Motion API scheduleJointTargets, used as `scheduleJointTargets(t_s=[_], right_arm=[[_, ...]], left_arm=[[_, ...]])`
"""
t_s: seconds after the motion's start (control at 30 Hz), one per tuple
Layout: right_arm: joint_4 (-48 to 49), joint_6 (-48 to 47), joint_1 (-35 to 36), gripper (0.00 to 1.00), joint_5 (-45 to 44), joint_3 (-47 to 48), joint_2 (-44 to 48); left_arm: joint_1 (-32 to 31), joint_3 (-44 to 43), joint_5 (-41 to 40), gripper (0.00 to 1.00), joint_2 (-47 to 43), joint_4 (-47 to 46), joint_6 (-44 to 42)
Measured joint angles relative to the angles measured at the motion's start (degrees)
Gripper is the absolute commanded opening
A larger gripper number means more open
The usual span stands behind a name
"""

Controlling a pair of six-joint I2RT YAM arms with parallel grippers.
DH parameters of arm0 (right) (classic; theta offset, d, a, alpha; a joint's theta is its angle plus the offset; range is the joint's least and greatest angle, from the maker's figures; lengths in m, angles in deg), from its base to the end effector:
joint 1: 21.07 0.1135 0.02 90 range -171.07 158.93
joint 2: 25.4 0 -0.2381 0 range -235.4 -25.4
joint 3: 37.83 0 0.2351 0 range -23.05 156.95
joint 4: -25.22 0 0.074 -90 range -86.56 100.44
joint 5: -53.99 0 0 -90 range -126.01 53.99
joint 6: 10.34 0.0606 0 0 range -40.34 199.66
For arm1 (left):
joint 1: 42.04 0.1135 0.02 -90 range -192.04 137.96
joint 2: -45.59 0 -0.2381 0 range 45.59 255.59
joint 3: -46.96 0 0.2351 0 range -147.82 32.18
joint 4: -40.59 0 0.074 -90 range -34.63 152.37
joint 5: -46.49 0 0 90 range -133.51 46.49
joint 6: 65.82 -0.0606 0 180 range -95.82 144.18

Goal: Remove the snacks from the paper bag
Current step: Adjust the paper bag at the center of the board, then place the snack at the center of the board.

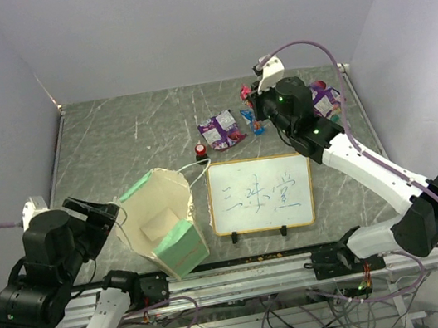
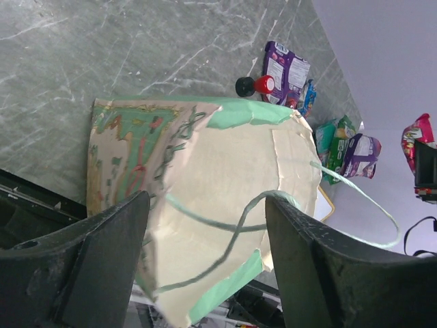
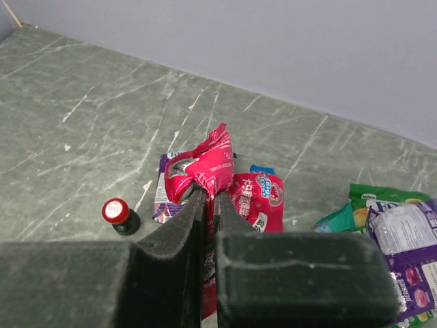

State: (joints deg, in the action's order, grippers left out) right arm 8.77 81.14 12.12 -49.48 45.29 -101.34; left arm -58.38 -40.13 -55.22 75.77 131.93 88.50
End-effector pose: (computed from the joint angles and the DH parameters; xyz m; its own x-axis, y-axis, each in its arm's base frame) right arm 0.2811 0.1670 0.3524 -0.1435 -0.0639 -0.9876 -0.3364 0.9417 -0.0120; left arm 0.0538 -0.0030 0.3548 -0.3386 -0.8203 -0.4608 -0.4392 0.5710 -0.6936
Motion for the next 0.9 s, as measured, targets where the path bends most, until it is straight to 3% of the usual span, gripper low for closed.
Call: scheduleJointTargets(t_s=[0.17,0.47,0.7,0.9], right_arm=[[-0.61,0.68,-0.13,0.0,1.18,0.0,-0.92],[-1.07,1.14,-0.24,0.0,2.05,0.07,-1.4],[-1.84,1.33,-1.05,0.0,1.03,1.81,-4.72],[-3.04,2.91,-1.97,0.0,0.63,3.19,-7.54]], left_arm=[[0.0,-4.61,-1.68,0.77,1.03,3.34,-0.02],[0.0,-6.78,-3.41,0.9,5.16,6.27,-1.09],[-0.02,-21.62,-6.29,0.98,12.52,7.32,-5.46],[-0.02,-28.74,-6.8,0.99,14.47,7.1,-8.13]])
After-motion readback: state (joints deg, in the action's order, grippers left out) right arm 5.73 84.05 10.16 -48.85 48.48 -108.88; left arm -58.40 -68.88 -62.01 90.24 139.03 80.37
